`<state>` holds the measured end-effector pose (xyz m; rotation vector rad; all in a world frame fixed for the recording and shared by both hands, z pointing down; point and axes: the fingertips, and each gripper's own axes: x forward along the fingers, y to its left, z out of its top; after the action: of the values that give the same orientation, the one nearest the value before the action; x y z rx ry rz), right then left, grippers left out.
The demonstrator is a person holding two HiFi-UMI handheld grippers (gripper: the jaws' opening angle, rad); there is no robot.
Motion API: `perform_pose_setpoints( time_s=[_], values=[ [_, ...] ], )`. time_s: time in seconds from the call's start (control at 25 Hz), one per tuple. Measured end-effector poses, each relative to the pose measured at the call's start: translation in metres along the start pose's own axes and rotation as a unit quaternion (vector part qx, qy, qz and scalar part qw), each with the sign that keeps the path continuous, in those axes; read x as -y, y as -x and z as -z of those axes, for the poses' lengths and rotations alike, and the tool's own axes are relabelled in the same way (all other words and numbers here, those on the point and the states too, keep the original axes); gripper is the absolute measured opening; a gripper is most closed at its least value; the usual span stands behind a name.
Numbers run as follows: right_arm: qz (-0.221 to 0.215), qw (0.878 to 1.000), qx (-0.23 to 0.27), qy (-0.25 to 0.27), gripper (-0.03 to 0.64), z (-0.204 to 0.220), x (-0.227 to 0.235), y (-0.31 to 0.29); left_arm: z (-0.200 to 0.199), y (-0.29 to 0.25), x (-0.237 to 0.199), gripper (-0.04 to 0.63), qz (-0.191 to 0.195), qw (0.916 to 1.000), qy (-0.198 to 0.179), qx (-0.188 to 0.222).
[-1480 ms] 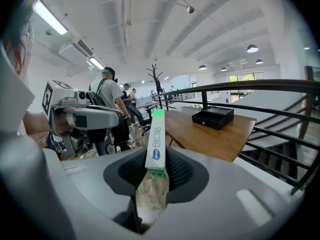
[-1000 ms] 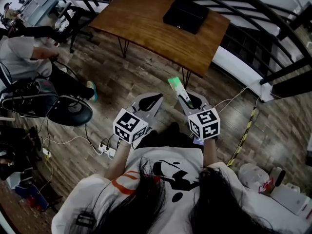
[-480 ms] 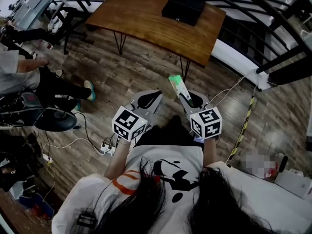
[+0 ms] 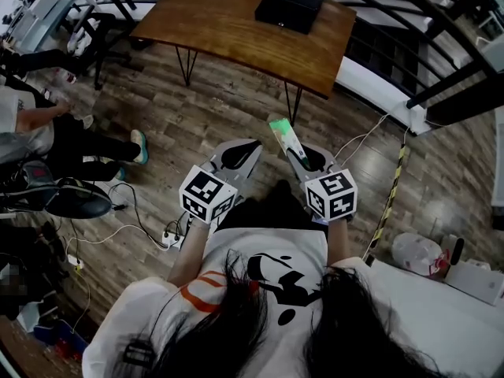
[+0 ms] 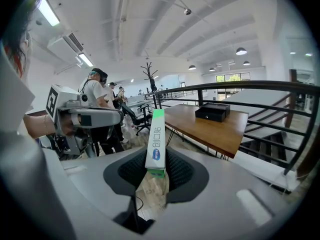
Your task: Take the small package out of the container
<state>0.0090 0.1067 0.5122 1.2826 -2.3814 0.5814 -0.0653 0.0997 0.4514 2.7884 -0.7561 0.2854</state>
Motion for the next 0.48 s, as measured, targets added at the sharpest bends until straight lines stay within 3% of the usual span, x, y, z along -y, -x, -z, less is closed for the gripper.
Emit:
perform_pose_setpoints(
  time_s=[0.48],
  values=[
    [-0.002, 1.000, 0.002, 0.007, 0.121, -0.0074, 0.0012, -0.0063, -0.0043, 0.0040, -0.0069, 0.000, -0.005, 1.0000, -0.005, 0.003]
  ],
)
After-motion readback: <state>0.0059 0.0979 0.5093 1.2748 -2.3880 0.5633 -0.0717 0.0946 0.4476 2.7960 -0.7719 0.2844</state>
